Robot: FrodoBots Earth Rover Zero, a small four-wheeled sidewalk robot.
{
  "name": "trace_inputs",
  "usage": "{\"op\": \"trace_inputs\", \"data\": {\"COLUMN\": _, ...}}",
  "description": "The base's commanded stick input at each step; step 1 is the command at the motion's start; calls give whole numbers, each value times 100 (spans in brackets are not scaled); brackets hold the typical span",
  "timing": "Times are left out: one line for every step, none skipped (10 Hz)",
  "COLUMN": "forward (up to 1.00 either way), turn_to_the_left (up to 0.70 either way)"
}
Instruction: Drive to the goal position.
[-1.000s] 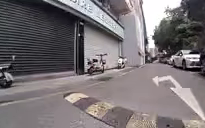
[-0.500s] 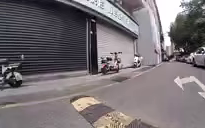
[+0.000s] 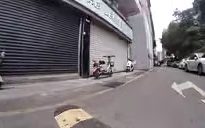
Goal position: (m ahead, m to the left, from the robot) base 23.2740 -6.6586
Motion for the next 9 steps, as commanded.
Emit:
{"op": "trace_inputs", "data": {"forward": 70, "turn_to_the_left": -14}}
{"op": "trace_inputs", "data": {"forward": 70, "turn_to_the_left": -14}}
{"op": "trace_inputs", "data": {"forward": 70, "turn_to_the_left": -14}}
{"op": "trace_inputs", "data": {"forward": 70, "turn_to_the_left": -14}}
{"op": "trace_inputs", "data": {"forward": 70, "turn_to_the_left": -14}}
{"op": "trace_inputs", "data": {"forward": 70, "turn_to_the_left": -14}}
{"op": "trace_inputs", "data": {"forward": 70, "turn_to_the_left": -14}}
{"op": "trace_inputs", "data": {"forward": 70, "turn_to_the_left": -14}}
{"op": "trace_inputs", "data": {"forward": 70, "turn_to_the_left": -14}}
